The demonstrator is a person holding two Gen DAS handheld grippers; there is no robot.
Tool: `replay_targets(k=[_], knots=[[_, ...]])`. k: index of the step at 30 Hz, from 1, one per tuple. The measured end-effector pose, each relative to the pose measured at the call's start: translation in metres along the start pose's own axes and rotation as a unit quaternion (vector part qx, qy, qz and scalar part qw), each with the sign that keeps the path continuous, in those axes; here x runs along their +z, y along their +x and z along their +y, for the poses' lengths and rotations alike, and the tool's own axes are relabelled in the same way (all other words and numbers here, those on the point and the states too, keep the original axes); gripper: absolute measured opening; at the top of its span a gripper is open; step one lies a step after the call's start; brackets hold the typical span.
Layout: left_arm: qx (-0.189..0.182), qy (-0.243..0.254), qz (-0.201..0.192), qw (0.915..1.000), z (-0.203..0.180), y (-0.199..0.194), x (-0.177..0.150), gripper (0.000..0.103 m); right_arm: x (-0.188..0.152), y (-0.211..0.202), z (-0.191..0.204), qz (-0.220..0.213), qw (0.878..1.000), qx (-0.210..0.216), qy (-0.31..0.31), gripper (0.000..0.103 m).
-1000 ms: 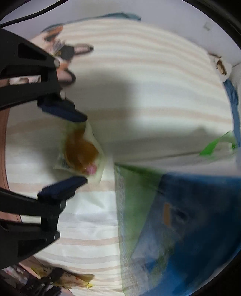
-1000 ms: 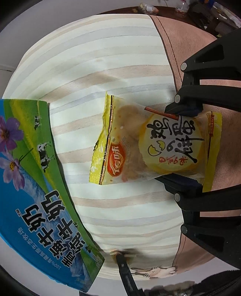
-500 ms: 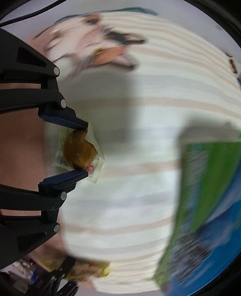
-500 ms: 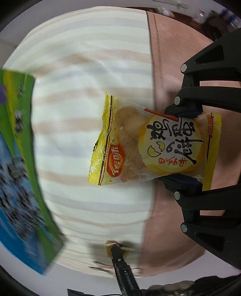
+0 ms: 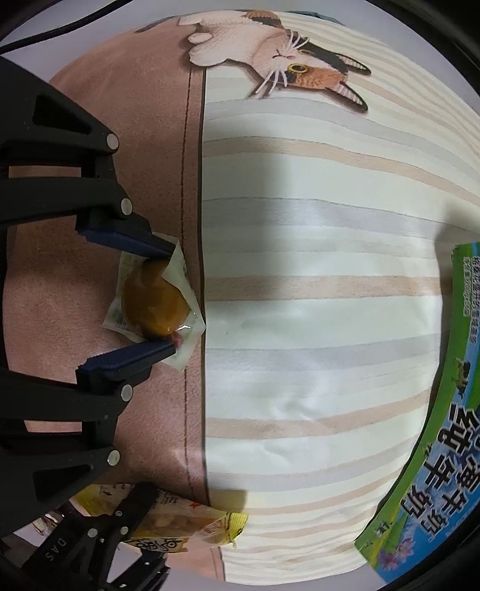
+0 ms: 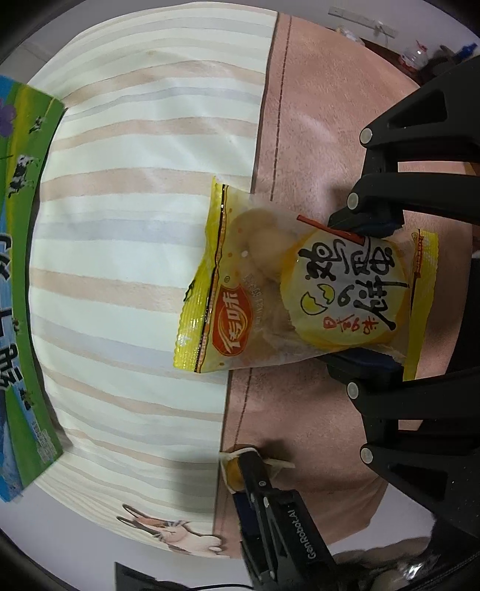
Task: Organize snacks
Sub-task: 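Grasp the yellow egg-cake bag with the right gripper while the left grasps the yolk pastry, then carry both items into the box and open both grippers to release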
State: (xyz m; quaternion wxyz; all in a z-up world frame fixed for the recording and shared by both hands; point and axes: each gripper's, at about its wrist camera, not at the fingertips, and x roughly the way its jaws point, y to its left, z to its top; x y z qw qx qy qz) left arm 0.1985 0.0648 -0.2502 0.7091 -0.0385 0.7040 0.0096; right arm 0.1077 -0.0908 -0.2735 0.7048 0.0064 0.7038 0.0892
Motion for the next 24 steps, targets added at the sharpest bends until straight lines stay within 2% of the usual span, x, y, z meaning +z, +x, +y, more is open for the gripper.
replay_targets(k=[4,7,10,15,20,21,24], knots=[[0.008,0.006,-0.001,1.0,0.001,0.011,0.003,0.045,0.0,-0.002,-0.005,-0.004,1.0,0.012,0.028,0.057],[0.008,0.006,-0.001,0.9999,0.0,0.012,0.001,0.045,0.005,-0.006,-0.008,-0.009,1.0,-0.001,0.021,0.058],[-0.005,0.007,-0.001,1.0,0.001,0.007,0.001,0.043,0.01,-0.009,0.003,-0.023,1.0,-0.011,0.009,0.049],[-0.015,-0.005,-0.01,0.9998,0.007,-0.001,-0.009,0.043,0.01,-0.027,-0.014,-0.039,0.999,-0.022,0.029,0.048],[-0.027,-0.007,-0.001,0.9996,0.011,0.009,-0.016,0.044,0.018,-0.026,-0.029,-0.02,0.999,-0.02,0.036,0.05],[-0.032,-0.008,0.005,0.9995,0.011,0.014,-0.015,0.044,0.019,-0.026,-0.033,-0.021,0.999,-0.013,0.047,0.052],[-0.041,-0.02,0.013,0.9989,0.012,0.023,-0.014,0.046,0.023,-0.024,-0.035,-0.013,0.998,0.0,0.056,0.072]])
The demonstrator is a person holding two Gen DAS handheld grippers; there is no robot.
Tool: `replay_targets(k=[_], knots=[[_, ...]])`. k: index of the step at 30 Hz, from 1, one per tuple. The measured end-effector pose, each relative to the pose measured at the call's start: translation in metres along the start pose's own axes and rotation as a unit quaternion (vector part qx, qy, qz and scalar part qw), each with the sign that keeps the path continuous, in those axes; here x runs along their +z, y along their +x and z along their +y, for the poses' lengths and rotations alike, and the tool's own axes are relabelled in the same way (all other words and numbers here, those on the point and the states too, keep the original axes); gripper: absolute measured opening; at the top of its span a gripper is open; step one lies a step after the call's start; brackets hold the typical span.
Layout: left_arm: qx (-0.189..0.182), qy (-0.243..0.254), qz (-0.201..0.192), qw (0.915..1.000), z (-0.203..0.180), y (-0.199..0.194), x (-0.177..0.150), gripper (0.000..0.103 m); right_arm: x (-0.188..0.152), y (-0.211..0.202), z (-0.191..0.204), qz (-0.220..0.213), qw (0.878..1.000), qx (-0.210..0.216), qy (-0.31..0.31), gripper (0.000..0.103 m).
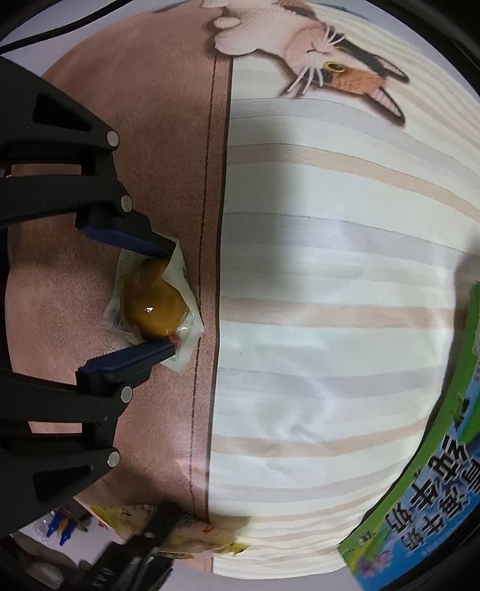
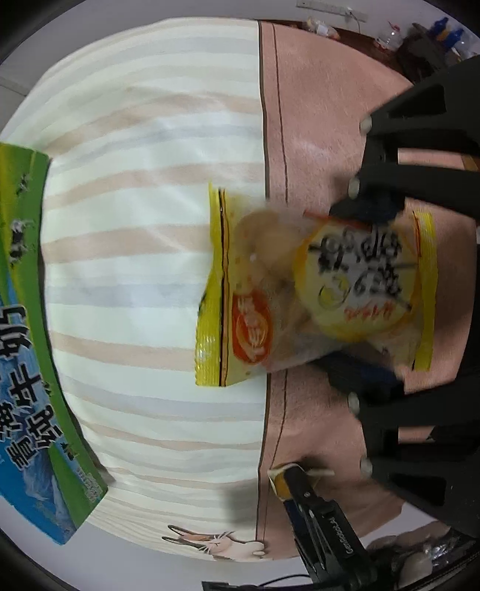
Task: Organize snacks
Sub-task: 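Carry both items into the box and open both grippers to release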
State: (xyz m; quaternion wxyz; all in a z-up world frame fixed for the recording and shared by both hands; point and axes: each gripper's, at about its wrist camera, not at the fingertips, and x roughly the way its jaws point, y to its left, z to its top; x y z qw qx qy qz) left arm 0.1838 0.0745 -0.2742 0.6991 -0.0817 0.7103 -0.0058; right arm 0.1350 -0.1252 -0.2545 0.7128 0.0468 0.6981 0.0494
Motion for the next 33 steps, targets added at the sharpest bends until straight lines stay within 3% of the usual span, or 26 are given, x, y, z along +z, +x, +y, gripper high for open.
replay_targets(k=[5,9,12,15,19,25,29,33], knots=[[0.005,0.007,-0.009,0.9999,0.003,0.002,-0.008,0.046,-0.001,0.002,0.006,-0.01,1.0,-0.008,0.002,0.077],[0.012,0.011,-0.017,0.9997,0.005,-0.008,-0.012,0.043,-0.002,-0.004,0.005,-0.031,0.999,-0.015,-0.004,0.049],[0.009,0.016,-0.024,0.9995,-0.002,-0.018,-0.013,0.042,-0.002,-0.02,0.004,-0.038,0.999,-0.01,-0.001,0.047],[-0.01,0.024,-0.045,0.9987,-0.015,-0.042,-0.01,0.042,-0.001,-0.04,-0.003,-0.047,0.999,0.007,0.005,0.046],[-0.056,0.052,-0.091,0.9929,-0.044,-0.098,0.004,0.042,0.015,-0.096,-0.01,-0.081,0.996,0.043,0.01,0.046],[-0.113,0.098,-0.164,0.975,-0.084,-0.181,0.06,0.042,0.07,-0.187,-0.012,-0.164,0.982,0.093,-0.002,0.046],[-0.1,0.123,-0.194,0.9681,-0.099,-0.211,0.116,0.042,0.124,-0.225,-0.011,-0.209,0.975,0.076,-0.015,0.046],[-0.055,0.128,-0.194,0.9711,-0.106,-0.207,0.178,0.043,0.183,-0.232,-0.014,-0.212,0.976,0.046,-0.025,0.046]])
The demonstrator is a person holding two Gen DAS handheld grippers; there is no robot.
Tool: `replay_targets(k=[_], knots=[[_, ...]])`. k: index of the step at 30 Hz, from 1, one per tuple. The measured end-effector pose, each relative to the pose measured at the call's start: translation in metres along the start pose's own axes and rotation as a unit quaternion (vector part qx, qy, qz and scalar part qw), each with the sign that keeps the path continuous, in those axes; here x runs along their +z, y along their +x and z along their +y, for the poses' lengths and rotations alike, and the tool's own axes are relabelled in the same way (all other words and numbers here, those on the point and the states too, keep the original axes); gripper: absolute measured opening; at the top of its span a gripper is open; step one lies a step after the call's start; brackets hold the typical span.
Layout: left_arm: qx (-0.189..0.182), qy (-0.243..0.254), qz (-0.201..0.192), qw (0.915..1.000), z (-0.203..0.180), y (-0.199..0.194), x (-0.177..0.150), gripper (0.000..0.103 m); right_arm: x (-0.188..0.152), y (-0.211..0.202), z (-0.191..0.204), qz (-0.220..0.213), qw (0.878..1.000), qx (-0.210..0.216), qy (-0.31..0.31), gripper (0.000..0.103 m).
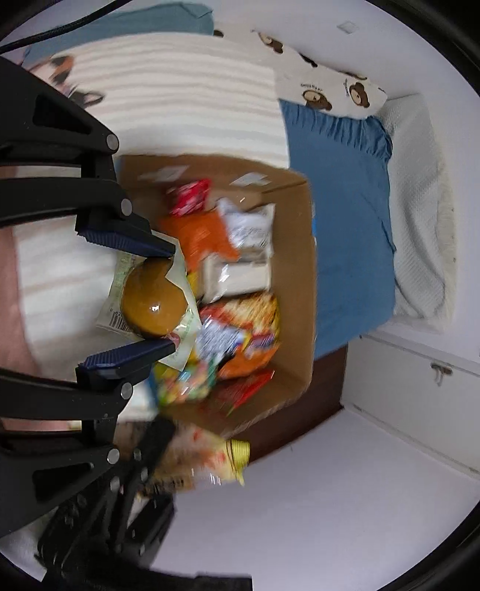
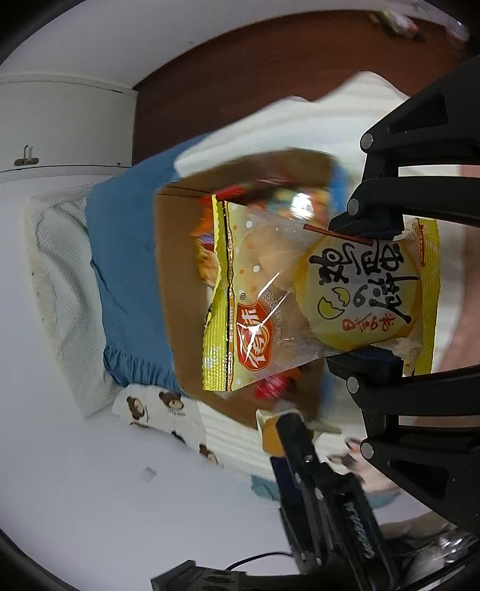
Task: Organize snacks
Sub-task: 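Carry both items into the box and open both grippers to release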
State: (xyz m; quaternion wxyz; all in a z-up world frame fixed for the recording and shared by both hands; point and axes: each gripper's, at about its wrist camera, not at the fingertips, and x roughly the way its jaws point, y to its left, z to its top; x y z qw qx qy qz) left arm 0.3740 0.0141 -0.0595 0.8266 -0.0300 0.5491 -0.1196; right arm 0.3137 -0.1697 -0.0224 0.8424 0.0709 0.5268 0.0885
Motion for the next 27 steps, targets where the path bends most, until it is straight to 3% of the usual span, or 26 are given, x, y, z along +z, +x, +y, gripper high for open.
replay_targets(k=[3,6,13,14,15,16,17,18,19,21,27], knots=[[0.011,-0.011,0.036,0.9992,0.017,0.036,0.034,0.043,0.033,0.027,-0.004,0.02,1.0,-0.01,-0.004,0.046],[-0.003,-0.034,0.089,0.9955,0.031,0.078,0.061,0.043,0.063,0.067,-0.008,0.053,0.999,-0.013,0.006,0.046],[-0.029,-0.061,0.177,0.982,0.038,0.145,0.088,0.043,0.082,0.15,-0.023,0.119,0.992,-0.008,0.034,0.047],[-0.029,-0.066,0.188,0.9795,0.039,0.151,0.091,0.043,0.083,0.158,-0.027,0.133,0.99,-0.005,0.039,0.048],[-0.028,-0.075,0.2,0.9766,0.04,0.157,0.092,0.043,0.082,0.168,-0.03,0.152,0.987,-0.002,0.045,0.061],[-0.031,-0.081,0.206,0.9747,0.041,0.162,0.095,0.045,0.081,0.178,-0.031,0.162,0.986,-0.005,0.049,0.083],[-0.036,-0.085,0.21,0.9734,0.041,0.166,0.096,0.047,0.08,0.181,-0.032,0.168,0.984,-0.01,0.051,0.091],[-0.036,-0.086,0.209,0.9734,0.042,0.167,0.095,0.057,0.078,0.182,-0.034,0.169,0.984,-0.013,0.049,0.095],[-0.034,-0.087,0.207,0.9739,0.042,0.166,0.094,0.072,0.077,0.182,-0.036,0.17,0.984,-0.018,0.046,0.095],[-0.03,-0.088,0.203,0.9749,0.044,0.166,0.093,0.082,0.077,0.183,-0.041,0.173,0.983,-0.032,0.044,0.096],[0.008,-0.072,0.183,0.9804,0.046,0.159,0.087,0.089,0.074,0.173,-0.058,0.162,0.985,-0.05,0.045,0.097]])
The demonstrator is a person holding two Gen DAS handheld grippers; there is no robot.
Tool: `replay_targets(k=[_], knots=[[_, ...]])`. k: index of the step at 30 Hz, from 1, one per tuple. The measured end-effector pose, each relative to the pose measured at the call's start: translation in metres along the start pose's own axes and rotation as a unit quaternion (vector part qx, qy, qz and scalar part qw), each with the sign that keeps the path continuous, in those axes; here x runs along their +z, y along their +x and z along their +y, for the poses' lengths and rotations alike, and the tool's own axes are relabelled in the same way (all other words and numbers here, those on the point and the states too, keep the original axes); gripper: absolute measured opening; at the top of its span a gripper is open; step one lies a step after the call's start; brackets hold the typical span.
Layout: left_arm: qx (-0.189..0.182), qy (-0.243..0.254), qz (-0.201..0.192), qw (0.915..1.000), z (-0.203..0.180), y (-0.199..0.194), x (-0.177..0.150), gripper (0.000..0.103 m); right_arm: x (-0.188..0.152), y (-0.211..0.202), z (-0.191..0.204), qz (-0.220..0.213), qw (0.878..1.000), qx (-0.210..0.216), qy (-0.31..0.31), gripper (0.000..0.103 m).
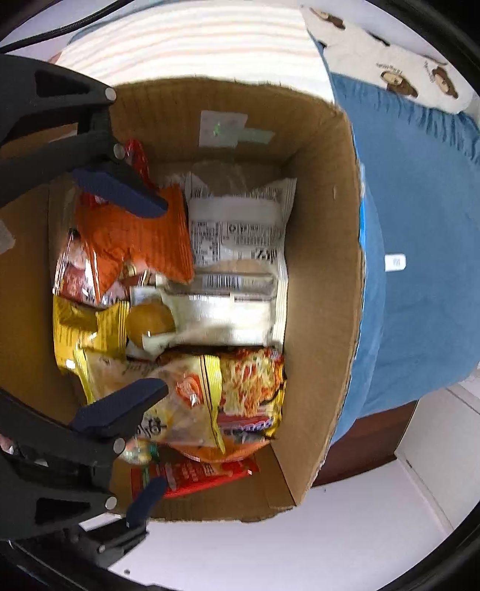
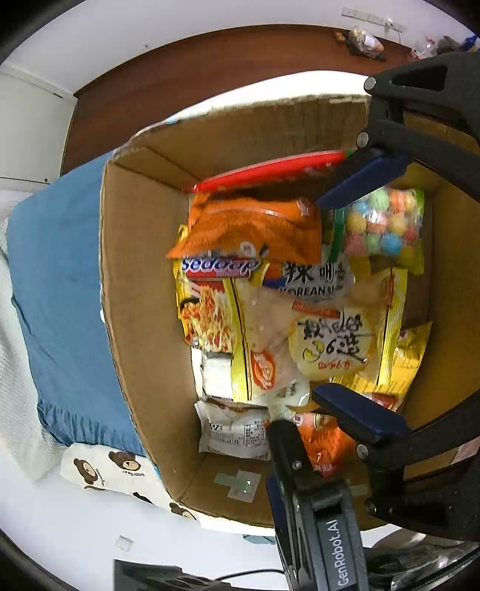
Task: Organize snacks
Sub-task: 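Carry both items into the box and open both grippers to release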
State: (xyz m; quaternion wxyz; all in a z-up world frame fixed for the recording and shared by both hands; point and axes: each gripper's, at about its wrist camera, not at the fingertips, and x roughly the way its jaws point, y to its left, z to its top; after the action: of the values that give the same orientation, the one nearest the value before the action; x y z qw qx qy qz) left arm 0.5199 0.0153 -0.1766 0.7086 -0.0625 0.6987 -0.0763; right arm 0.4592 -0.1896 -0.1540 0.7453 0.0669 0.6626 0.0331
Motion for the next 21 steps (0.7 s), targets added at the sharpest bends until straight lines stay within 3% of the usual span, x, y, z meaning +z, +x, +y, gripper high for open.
replay_targets(k=[6,10,21], knots=[[0.041,0.01,-0.017,0.9989,0.002,0.001,-0.019,0.09,-0.014,-0.001,0.004,-0.018,1.0,-0.018,0.002,0.097],[0.047,0.011,-0.033,0.9983,0.004,-0.008,-0.036,0.09,-0.024,-0.01,0.002,-0.03,0.999,-0.025,-0.002,0.097],[0.071,0.024,-0.135,0.988,-0.001,-0.067,-0.106,0.09,-0.079,-0.08,0.003,-0.124,0.991,-0.044,-0.01,0.097]])
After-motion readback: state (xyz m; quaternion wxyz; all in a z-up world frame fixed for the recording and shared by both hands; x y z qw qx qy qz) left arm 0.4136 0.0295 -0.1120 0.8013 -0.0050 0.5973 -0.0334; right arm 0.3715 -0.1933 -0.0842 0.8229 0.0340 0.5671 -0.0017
